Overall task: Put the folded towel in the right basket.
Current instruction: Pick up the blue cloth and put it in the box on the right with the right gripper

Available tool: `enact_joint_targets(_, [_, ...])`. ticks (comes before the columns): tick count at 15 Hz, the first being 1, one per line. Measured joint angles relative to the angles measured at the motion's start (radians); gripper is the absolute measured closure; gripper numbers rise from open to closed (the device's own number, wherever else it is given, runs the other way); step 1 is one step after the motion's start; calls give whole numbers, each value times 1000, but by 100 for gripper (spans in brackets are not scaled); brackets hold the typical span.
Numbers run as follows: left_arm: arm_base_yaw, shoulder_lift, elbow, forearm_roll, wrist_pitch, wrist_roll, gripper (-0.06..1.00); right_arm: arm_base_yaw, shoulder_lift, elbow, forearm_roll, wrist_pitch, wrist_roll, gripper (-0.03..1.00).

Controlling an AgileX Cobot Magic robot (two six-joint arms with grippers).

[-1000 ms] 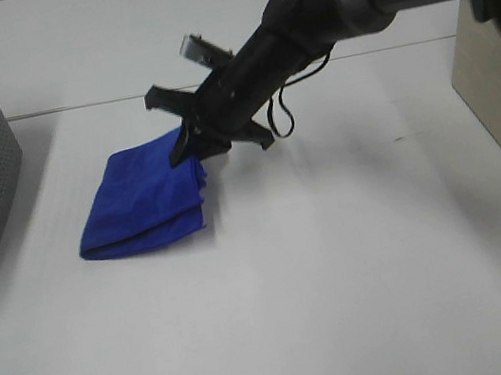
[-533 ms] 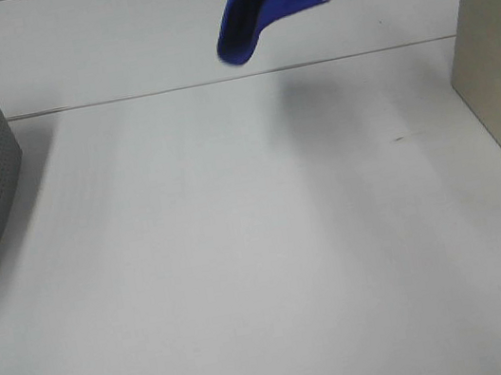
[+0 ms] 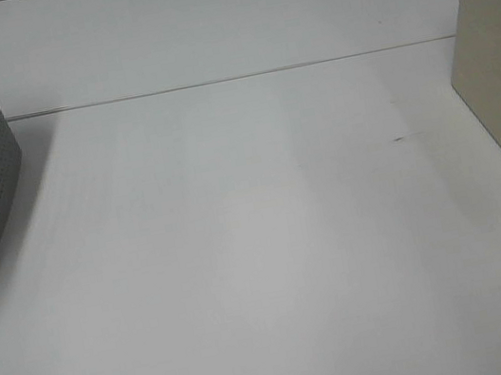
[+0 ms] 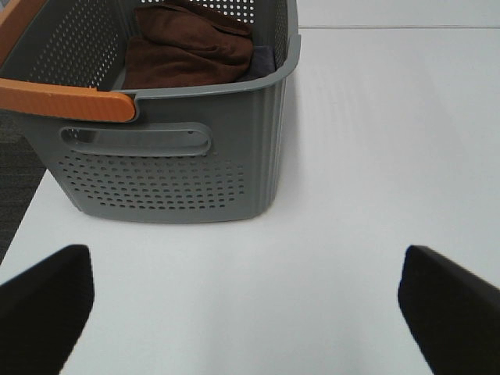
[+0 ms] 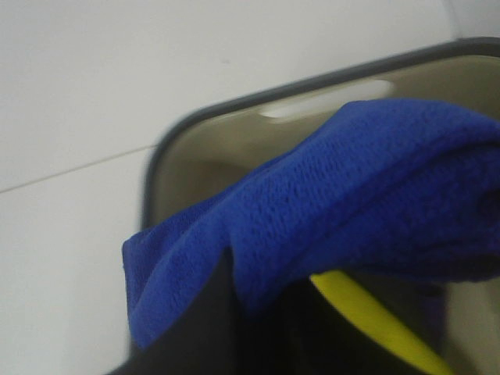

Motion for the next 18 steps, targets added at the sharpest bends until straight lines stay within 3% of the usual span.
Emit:
enact_joint_targets(2, [0, 0, 0, 0, 0, 0, -4, -21, 0, 0, -189, 7, 44, 89])
enact_joint_targets(4, [0, 0, 0, 0, 0, 0, -4, -21, 0, 0, -263, 8, 106, 89])
enact_joint_targets(8, [0, 0, 0, 0, 0, 0, -4, -18, 0, 0, -218, 11, 146, 84])
enact_joint_targets(10, [0, 0, 0, 0, 0, 0, -4, -3, 0, 8, -206, 11, 146, 70])
enact_joint_targets(11, [0, 0, 0, 0, 0, 0, -4, 14, -1, 25, -206, 10, 146, 59])
enact_joint_targets(12, [0, 0, 0, 0, 0, 0, -4, 39, -1, 51, -206, 10, 146, 41])
enact_joint_targets(13, [0, 0, 0, 0, 0, 0, -4, 50, -1, 62, -209, 10, 146, 31])
enact_joint_targets(14, [0, 0, 0, 0, 0, 0, -4, 95, 0, 84, -239, 10, 146, 9])
enact_joint_targets(18, [0, 0, 0, 0, 0, 0, -4, 183, 0, 85, -274, 10, 146, -1])
